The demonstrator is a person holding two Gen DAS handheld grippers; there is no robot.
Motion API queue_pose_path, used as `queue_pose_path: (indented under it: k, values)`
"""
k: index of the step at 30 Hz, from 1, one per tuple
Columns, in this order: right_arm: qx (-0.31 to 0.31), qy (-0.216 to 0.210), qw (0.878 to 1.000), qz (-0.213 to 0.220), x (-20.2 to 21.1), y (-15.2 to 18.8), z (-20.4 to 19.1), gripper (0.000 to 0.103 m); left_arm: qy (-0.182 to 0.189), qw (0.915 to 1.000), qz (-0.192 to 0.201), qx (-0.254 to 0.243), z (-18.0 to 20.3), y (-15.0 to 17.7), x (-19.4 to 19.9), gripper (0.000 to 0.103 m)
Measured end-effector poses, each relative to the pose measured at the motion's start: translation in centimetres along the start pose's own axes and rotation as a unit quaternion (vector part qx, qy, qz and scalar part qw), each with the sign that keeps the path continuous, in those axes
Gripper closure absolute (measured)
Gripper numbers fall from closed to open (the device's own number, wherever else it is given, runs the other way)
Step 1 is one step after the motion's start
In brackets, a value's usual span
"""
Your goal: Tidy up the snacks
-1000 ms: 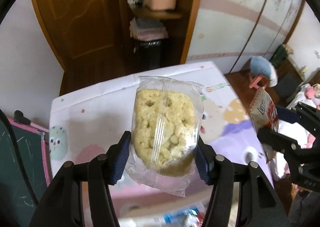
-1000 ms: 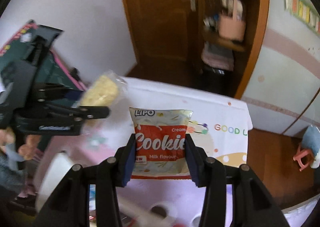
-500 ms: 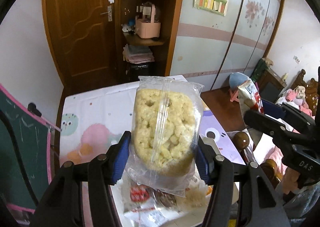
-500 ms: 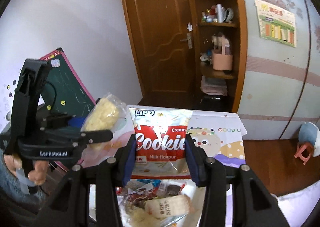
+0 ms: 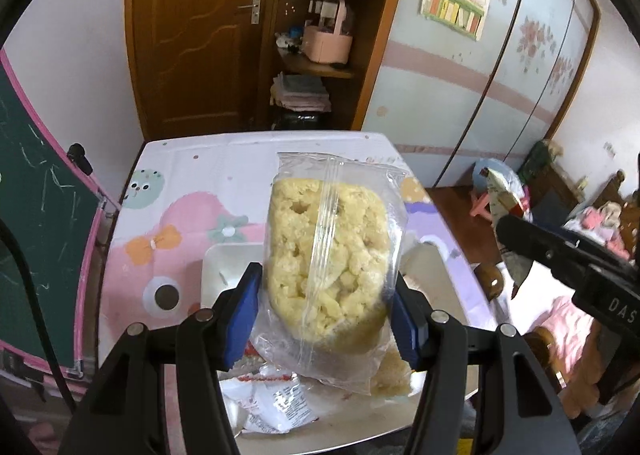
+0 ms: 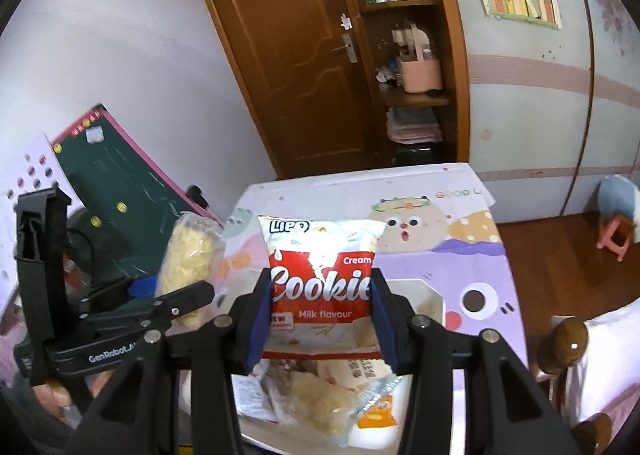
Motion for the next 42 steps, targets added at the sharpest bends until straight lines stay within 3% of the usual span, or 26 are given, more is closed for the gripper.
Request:
queue_pose_path:
  k: [6, 7, 9, 10, 12, 13, 22, 27, 42]
  values:
    - [0.006, 0.008, 0.999, -0.041, -1.8, 1.6, -0.3, 0.055, -0.013, 0.9996, -0.02, -0.014, 0.4, 1.0, -1.2, 0.043]
    - [0.008, 0.013, 0.999, -0.048, -2.2, 1.7, -0.3, 0.054, -0.016, 0.9995, -0.019, -0.018, 0.5, 1.0, -1.2, 0.037]
    - [0.007, 0.02, 0.999, -0.05, -2.3, 1.9, -0.2, 0.045, -0.023, 0.9996, -0.008, -0.017, 0.5, 1.0, -0.8, 0.009]
    - [0.006, 0.024, 0.999, -0.049, -2.3, 1.9, -0.1, 0.042, -0.022, 0.9997, 0.0, -0.014, 0.3, 0.8, -0.7, 0.007]
    - [0.002, 0.026, 0.999, -0.043, -2.1, 1.9, 0.1, 0.03, -0.02, 0.9997, 0.009, -0.013, 0.2, 0.5, -0.2, 0.006]
    - [-0.003, 0.029, 0.999, -0.04, -1.9, 1.8, 0.2, 0.03, -0.023, 0.9996, 0.01, -0.013, 0.1, 0.4, -0.2, 0.006]
    - [0.002, 0.03, 0.999, -0.035, -0.1, 1.9, -0.6, 0.029, -0.054, 0.9984, 0.006, -0.014, -0.1, 0.3, 0.6, 0.006]
    - [0.006, 0.04, 0.999, -0.032, 0.9, 2.1, -1.5, 0.029, -0.056, 0.9983, 0.011, -0.005, 0.2, 0.2, 2.0, 0.0]
    - [0.017, 0.052, 0.998, -0.025, 2.6, 2.5, -2.8, 0.029, -0.117, 0.993, 0.016, 0.003, 0.0, 0.3, 4.4, 0.0]
Point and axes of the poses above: each gripper's, at about its wrist camera, not at the fingertips, and x roughly against the way its jaws point, z to its right, y to its underside, the point moved 1 cm from there along -x, roughly the way its jaws point, and after that the axes turned 14 degrees about z, right-handed, at the moved point
